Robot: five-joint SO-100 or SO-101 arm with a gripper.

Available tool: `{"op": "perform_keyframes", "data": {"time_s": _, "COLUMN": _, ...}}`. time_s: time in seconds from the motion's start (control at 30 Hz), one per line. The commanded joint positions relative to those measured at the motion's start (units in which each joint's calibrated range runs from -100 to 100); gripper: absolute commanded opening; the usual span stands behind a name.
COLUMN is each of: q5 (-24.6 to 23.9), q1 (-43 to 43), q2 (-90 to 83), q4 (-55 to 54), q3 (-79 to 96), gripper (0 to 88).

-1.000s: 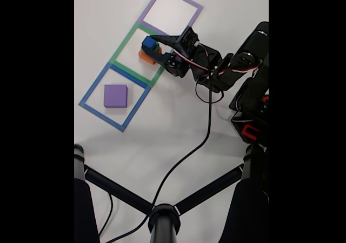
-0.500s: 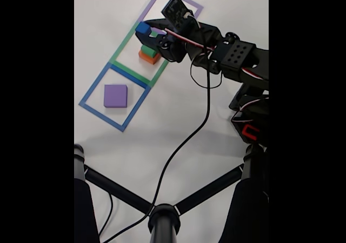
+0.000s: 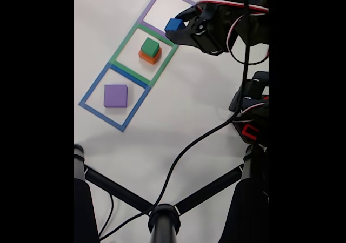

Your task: Tower of hanoi

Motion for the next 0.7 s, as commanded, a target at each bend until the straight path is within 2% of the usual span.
{"op": "perform_keyframes", "data": {"time_s": 0.0, "q5": -2.2, "q1": -5.0, "q2": -0.3, "q4": 5.6, "q3": -8.5, "gripper": 2.2}}
{"op": "perform_keyframes", "data": {"time_s": 0.27, "q5": -1.5, "q1": -12.3, "q2": -2.6, "q4": 6.3, "q3": -8.7, "gripper": 2.0}}
{"op": "perform_keyframes", "data": {"time_s": 0.37, "q5": 0.2, "q1": -14.7, "q2": -4.7, "q4": 4.2, "q3": -4.7, "gripper": 2.1}}
{"op": "perform_keyframes", "data": {"time_s": 0.67, "q5": 0.2, "q1": -17.3, "q2": -12.8, "q4": -16.4, "q3": 23.8, "gripper": 2.7}}
